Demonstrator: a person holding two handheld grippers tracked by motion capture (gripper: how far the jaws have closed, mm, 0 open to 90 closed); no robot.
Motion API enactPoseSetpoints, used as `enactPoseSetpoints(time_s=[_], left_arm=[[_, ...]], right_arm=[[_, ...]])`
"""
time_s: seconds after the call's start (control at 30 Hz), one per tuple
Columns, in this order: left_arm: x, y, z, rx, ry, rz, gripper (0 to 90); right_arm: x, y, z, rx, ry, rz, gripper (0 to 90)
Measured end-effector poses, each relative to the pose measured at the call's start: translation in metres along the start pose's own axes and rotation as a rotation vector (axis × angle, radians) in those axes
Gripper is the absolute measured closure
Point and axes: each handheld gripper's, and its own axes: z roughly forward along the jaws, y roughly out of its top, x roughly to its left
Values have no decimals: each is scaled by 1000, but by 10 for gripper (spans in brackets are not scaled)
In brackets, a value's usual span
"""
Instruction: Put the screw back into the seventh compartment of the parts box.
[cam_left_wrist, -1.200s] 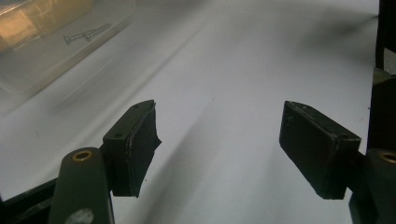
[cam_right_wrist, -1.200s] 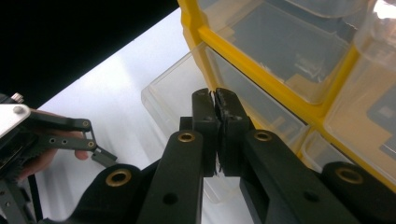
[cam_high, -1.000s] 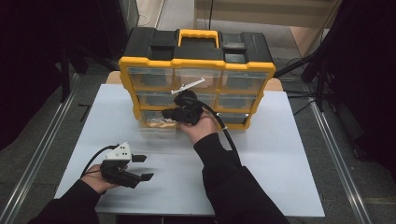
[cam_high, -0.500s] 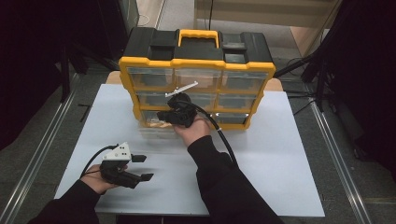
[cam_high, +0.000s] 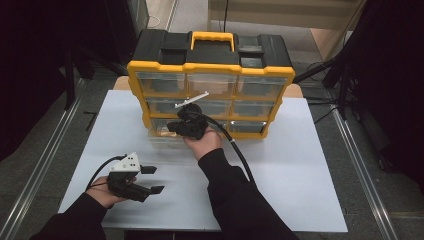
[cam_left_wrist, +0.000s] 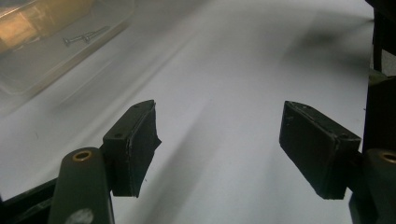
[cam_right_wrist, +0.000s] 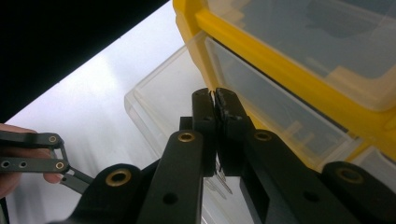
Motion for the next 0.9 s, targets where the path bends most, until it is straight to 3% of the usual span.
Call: enactPoseSetpoints(time_s=[0.63,0.73,0.9], left_arm=[[0,0,0,8,-6,4,276],[0,1,0,7,-6,2,276],[0,0,0,0,-2,1,276]], right_arm=[[4,-3,7,6,-15,-20,875],[3,-3,5,-4,-20,-24,748],[3,-2,0,-13,-3,-38,631]])
